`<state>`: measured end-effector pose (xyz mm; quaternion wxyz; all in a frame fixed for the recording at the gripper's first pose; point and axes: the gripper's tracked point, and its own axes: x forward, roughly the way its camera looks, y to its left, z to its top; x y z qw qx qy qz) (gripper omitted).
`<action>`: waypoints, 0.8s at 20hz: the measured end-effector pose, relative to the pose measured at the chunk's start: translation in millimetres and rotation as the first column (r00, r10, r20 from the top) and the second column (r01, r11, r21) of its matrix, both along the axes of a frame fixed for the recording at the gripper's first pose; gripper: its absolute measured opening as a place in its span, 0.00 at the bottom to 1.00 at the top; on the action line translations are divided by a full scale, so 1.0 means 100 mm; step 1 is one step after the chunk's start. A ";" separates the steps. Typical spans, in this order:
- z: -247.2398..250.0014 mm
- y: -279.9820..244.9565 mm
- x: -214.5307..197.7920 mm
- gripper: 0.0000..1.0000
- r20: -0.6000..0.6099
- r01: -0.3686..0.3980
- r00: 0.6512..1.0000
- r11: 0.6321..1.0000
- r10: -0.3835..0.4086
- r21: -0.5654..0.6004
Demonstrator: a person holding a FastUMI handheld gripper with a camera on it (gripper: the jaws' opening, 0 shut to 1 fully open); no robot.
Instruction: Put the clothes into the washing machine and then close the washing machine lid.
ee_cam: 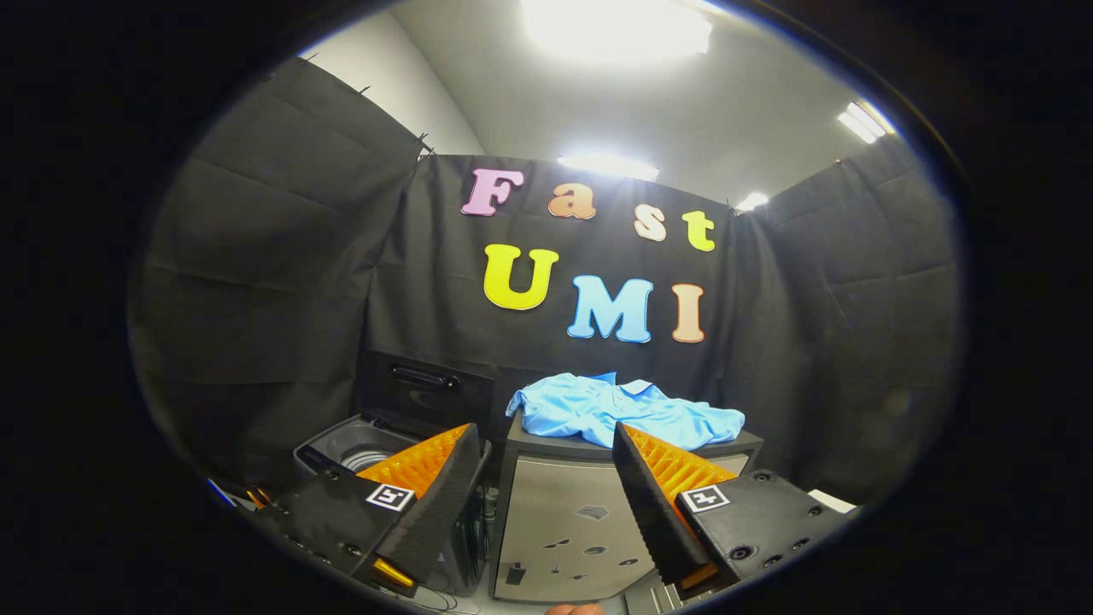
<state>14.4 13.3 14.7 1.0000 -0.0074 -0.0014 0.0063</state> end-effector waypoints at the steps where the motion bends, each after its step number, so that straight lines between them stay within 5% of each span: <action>1: 0.01 0.00 -0.01 0.97 0.001 0.000 1.000 1.000 0.000 -0.001; 16: 0.54 -0.49 0.39 0.97 0.000 0.067 0.998 0.997 -0.067 0.048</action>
